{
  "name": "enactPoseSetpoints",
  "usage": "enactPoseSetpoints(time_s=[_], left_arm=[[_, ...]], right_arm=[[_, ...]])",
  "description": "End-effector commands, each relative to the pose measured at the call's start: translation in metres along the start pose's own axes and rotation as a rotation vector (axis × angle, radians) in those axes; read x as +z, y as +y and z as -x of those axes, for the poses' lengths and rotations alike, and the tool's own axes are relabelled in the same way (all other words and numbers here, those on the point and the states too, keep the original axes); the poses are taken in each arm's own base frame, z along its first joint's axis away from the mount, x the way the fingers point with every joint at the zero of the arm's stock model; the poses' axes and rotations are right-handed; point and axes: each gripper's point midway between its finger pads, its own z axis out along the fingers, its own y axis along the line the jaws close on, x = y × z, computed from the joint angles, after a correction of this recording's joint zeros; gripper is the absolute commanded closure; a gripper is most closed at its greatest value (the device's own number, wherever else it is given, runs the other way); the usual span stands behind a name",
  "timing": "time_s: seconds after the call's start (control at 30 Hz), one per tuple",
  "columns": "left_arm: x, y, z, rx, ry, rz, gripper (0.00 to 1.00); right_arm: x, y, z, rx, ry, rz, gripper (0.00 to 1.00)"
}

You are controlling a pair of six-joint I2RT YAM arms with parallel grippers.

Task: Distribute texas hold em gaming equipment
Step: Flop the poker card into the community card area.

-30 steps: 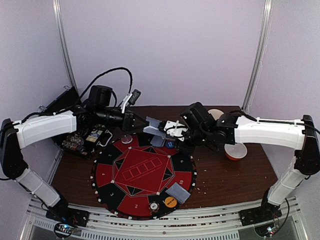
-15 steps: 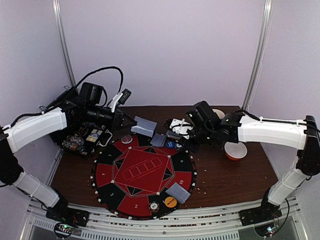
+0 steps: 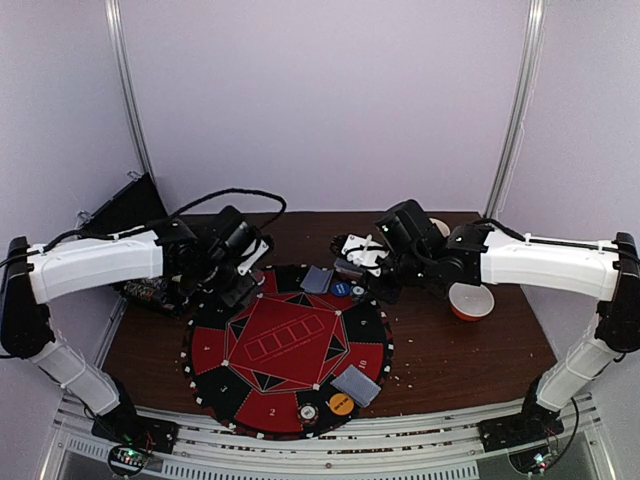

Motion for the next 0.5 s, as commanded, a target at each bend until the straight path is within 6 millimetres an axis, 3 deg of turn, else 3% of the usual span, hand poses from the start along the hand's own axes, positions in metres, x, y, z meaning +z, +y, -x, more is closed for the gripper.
enactPoseSetpoints(time_s=[0.0,0.17,0.33,0.47], left_arm=[[0.010,0.026,-0.028,0.161,0.116,0.338,1.00],[0.028,-0.005,-0.049,0.308,0.173,0.353,1.00],[0.058,-0.065,-0.087,0.383,0.228,0.127,1.00],[0.066,-0.103,-0.103,0.381,0.231,-0.068,1.00]], right_arm=[[-0.013,-0.007,0.007,0.028,-0.033,-0.013,0.71],[-0.016,-0.008,0.007,0.031,-0.036,-0.015,0.71],[-0.017,-0.008,0.007,0.032,-0.039,-0.013,0.71],[-0.018,-0.008,0.008,0.028,-0.039,-0.011,0.71]])
